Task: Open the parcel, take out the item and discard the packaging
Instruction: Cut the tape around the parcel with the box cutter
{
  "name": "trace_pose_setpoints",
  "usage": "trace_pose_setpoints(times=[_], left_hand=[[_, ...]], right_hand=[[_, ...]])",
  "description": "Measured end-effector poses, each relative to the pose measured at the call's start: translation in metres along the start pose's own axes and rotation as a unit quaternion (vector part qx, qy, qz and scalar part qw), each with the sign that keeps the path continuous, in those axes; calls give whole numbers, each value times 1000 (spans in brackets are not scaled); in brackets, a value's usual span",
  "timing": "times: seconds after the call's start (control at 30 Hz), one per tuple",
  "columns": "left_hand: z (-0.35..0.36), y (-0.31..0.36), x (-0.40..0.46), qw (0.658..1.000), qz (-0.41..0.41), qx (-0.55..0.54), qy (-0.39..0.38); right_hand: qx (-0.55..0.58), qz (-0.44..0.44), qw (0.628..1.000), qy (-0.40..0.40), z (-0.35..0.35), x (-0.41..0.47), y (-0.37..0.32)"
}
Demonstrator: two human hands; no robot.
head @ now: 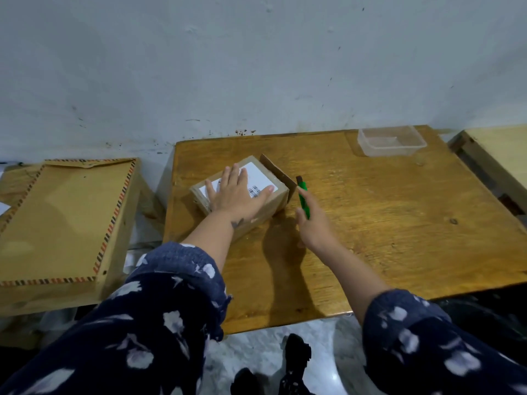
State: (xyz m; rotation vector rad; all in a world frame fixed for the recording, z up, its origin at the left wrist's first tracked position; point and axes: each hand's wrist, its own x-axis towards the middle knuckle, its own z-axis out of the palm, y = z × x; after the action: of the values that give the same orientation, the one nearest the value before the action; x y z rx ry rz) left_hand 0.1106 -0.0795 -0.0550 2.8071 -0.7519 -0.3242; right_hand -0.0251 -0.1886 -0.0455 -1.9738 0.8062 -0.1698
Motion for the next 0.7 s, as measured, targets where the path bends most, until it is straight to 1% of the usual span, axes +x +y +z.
trace_pose_setpoints(times=[0.1, 0.17, 0.23, 0.33, 0.5, 0.57, 0.7], left_hand=[[-4, -16, 4, 999, 2, 43, 23], [-7, -32, 4, 997, -5, 78, 18], [-8, -44, 3, 997, -4, 80, 3], [-5, -47, -4, 997, 1, 70, 19], [1, -35, -10, 998, -1, 50, 31], [4, -31, -8, 998, 19, 58, 25], [4, -32, -6, 994, 73, 84, -17]], right_hand=[[-1, -2, 1000, -19, 17, 12, -9], [1, 4, 1000, -25, 27, 19, -15], [-18, 3, 999, -27, 32, 25, -18], [-22, -13, 999, -31, 30, 43, -23], [24, 25, 998, -44, 10, 77, -36], [41, 53, 997, -30, 2, 85, -36], [126, 104, 987, 5, -9, 78, -25]])
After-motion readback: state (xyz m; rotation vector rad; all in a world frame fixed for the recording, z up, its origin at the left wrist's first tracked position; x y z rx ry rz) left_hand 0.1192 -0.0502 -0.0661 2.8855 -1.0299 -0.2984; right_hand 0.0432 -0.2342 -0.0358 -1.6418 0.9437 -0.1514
